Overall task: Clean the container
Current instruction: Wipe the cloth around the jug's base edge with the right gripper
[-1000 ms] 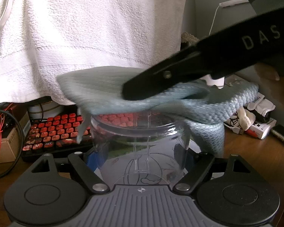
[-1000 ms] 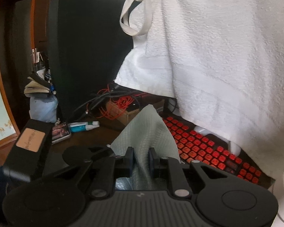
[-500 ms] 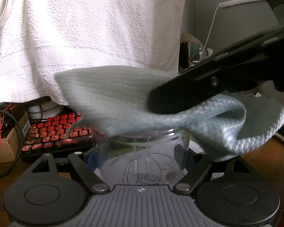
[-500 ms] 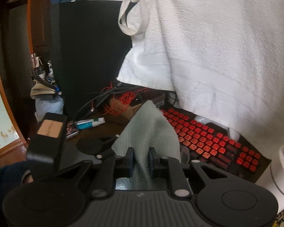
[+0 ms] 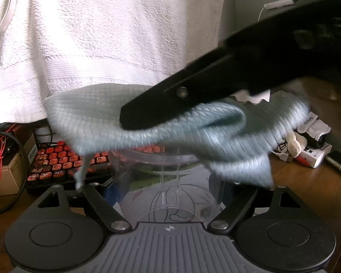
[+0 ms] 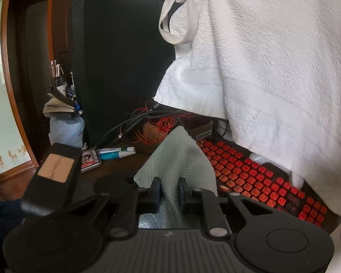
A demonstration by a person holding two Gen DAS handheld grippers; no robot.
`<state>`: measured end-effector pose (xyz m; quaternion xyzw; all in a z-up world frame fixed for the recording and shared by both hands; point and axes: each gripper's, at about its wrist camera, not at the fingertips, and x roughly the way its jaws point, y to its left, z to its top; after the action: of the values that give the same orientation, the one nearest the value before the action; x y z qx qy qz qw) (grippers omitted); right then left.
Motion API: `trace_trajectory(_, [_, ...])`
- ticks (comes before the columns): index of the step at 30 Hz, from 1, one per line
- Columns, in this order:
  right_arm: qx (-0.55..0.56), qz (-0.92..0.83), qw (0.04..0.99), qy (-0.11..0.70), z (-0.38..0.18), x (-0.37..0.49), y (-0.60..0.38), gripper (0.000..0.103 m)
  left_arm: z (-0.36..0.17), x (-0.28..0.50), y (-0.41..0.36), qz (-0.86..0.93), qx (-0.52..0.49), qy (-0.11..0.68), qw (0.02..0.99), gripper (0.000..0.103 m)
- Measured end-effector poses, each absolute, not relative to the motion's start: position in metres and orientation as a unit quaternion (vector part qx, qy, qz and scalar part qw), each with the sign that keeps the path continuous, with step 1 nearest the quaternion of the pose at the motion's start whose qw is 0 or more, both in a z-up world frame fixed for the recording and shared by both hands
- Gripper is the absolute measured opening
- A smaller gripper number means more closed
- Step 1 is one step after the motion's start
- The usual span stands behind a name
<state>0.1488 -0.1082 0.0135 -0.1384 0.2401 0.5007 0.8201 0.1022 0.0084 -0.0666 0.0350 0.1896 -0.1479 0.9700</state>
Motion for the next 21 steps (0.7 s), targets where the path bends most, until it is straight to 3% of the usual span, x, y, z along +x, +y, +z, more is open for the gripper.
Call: trace_trajectory(21, [-0.13,0.475,0.832,0.256,0.015,0.14,-0.139,0.015,-0.067,0.102,0.009,-0.152,0.034,0.19,0.969,0.083])
